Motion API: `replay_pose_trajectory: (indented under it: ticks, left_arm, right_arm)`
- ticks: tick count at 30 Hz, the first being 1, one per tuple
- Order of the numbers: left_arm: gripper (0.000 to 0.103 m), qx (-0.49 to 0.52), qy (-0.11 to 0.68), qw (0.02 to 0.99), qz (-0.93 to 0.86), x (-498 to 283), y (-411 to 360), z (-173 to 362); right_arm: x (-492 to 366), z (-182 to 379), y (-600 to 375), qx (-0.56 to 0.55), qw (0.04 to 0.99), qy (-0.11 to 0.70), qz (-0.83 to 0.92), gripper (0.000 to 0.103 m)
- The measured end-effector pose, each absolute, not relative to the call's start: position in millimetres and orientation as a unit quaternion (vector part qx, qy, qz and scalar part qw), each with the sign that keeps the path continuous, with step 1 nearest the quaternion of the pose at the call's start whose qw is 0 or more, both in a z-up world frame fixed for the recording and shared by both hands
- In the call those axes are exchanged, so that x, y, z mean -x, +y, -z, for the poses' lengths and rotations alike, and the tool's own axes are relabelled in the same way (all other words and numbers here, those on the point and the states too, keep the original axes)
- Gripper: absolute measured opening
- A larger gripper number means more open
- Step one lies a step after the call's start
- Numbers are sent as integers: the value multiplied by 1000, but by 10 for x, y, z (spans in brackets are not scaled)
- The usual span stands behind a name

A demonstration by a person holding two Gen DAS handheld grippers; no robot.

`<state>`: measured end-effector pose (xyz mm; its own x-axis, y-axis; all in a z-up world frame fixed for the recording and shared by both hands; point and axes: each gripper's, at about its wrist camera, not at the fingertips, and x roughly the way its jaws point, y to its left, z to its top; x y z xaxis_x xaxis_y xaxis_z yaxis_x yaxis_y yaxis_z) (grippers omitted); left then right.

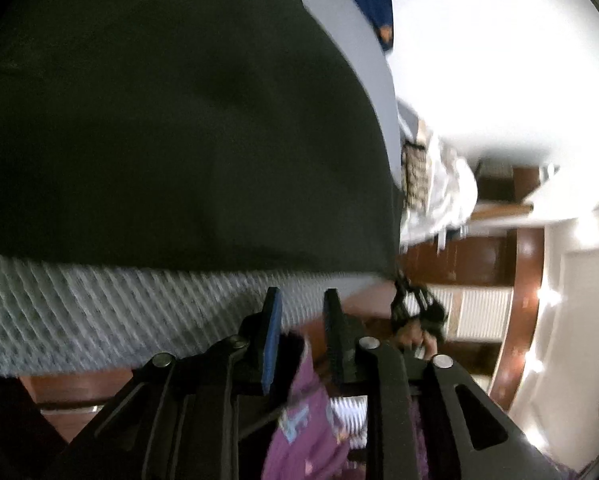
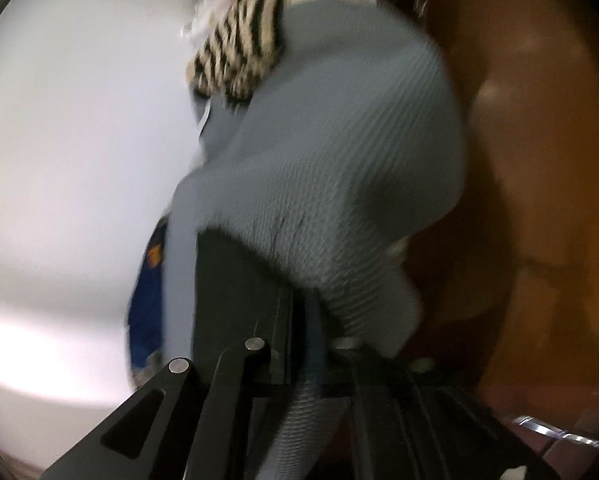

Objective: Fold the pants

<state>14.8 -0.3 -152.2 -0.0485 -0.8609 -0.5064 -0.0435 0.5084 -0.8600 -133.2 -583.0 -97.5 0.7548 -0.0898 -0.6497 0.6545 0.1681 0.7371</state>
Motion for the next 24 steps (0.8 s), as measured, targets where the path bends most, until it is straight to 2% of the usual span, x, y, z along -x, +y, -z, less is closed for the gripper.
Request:
replay_pose_trajectory:
  ticks: [2, 4, 7, 10, 14, 20, 24]
  left_arm:
    - [30, 357, 636, 580, 362, -93, -3, 1457]
    - [35, 352, 629, 580, 380, -38, 3, 1351]
    - [39, 327, 586, 626, 398, 10, 56, 1062]
    - [45, 314, 549, 680, 372, -42, 197, 904]
    - [46, 322, 535, 707, 332, -88, 418, 916]
    - [47, 301, 540, 724, 304, -61, 577, 1008]
    - [49, 289, 541, 728, 305, -56, 517, 1017]
  right_arm:
    - [1368, 768, -5726, -583, 750, 220, 221, 13]
    - [1247, 667, -5444, -613, 751, 220, 109, 13]
    - [929, 824, -4807, -672, 685, 278, -37, 13]
    - [735, 1095, -4309, -703, 626, 327, -80, 13]
    - [598, 1431, -4007, -726, 585, 351, -85, 13]
    - [508, 1462, -3986, -707, 599, 370, -66, 14]
    - [492, 1481, -3991, -700, 601, 384, -43, 26]
